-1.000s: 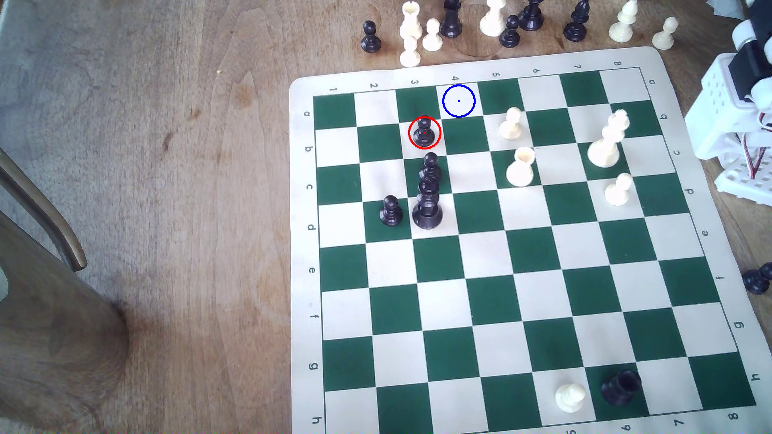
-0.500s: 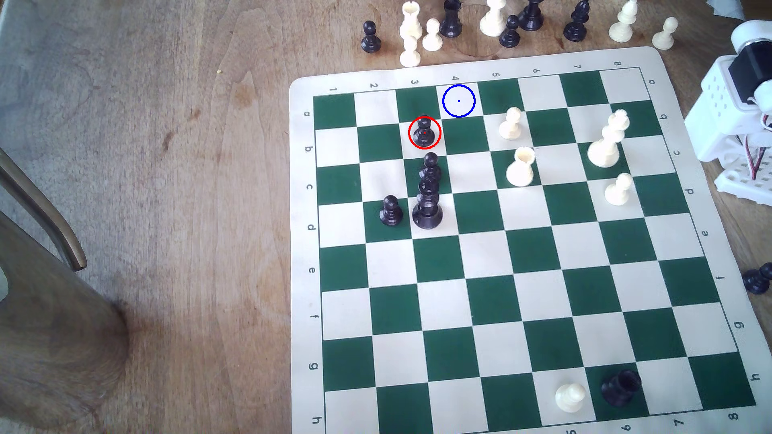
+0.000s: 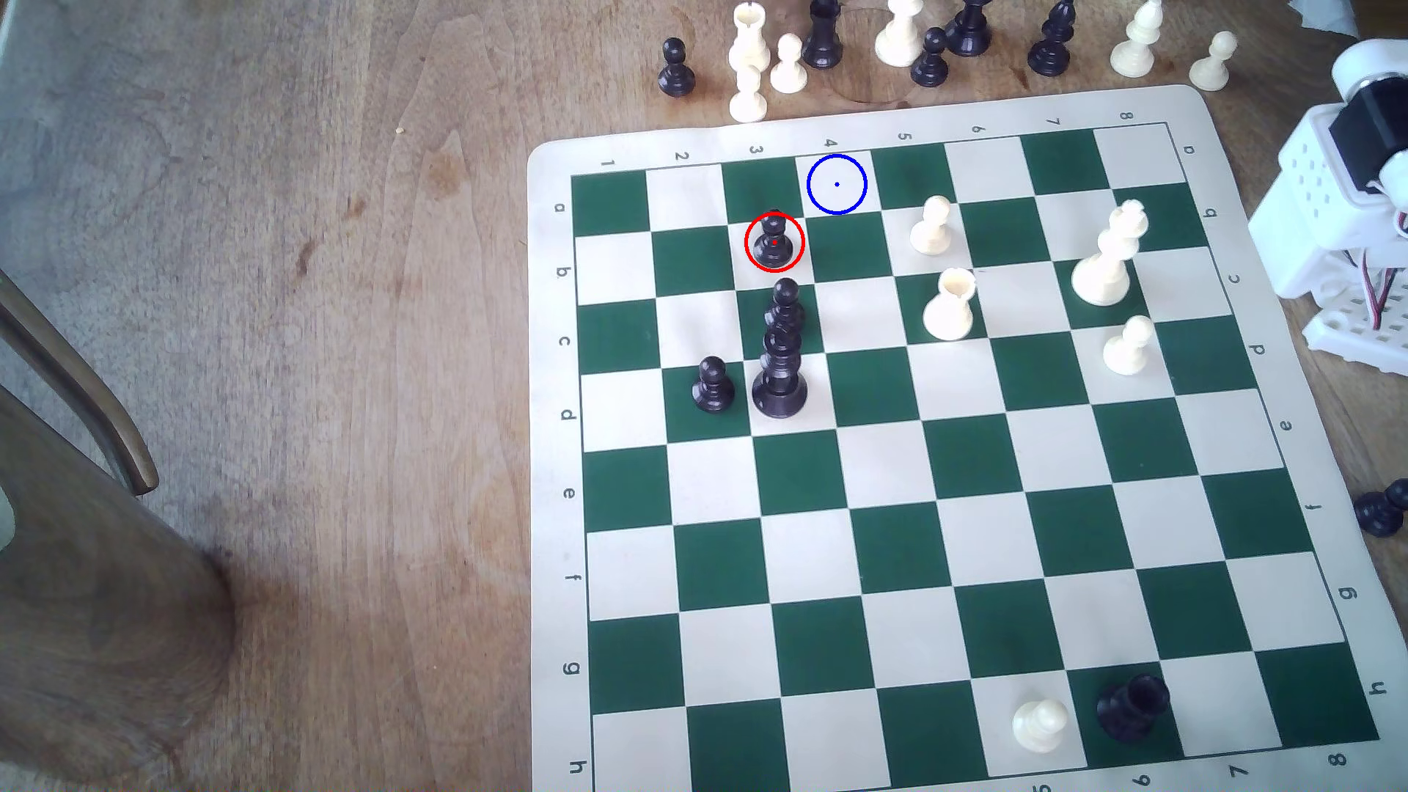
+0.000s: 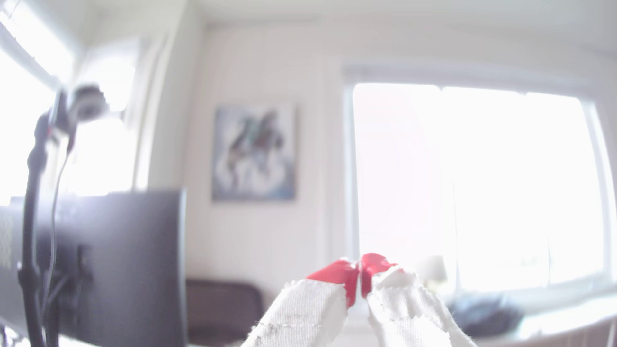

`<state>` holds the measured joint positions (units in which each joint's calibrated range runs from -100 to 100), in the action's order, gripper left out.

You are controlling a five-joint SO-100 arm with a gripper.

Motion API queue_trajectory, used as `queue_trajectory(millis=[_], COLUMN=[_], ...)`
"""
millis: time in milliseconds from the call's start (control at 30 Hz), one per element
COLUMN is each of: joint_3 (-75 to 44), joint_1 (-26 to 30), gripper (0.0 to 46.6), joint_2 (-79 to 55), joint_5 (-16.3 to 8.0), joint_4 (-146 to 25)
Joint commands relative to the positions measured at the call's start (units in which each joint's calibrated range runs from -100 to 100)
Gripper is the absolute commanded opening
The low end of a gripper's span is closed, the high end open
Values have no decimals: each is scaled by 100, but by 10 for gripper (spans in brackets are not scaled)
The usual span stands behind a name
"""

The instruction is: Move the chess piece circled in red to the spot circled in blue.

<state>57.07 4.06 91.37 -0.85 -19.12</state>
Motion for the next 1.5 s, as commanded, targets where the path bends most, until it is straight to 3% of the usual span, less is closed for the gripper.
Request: queue_trajectory(millis=[0, 100, 133, 367, 600, 733, 867, 1167, 1333, 1467], joint_3=[-712, -1374, -1854, -3413, -4556, -4447, -4429, -4365, -4293, -4293], joint_1=[373, 451, 451, 248, -245, -370, -402, -558, -793, -887], gripper=[2, 2, 2, 2, 77, 104, 99, 179, 138, 130], joint_2=[-1106, -2252, -2932, -5130, -6870, -7134, -7388, -7804, -8067, -8381], joint_5=[-54, -205, -381, -586, -654, -645, -703, -518, -488, -518], joint_4=[-1093, -1929, -2224, -3280, -4132, -4197, -4091, -4107, -3821, -3550])
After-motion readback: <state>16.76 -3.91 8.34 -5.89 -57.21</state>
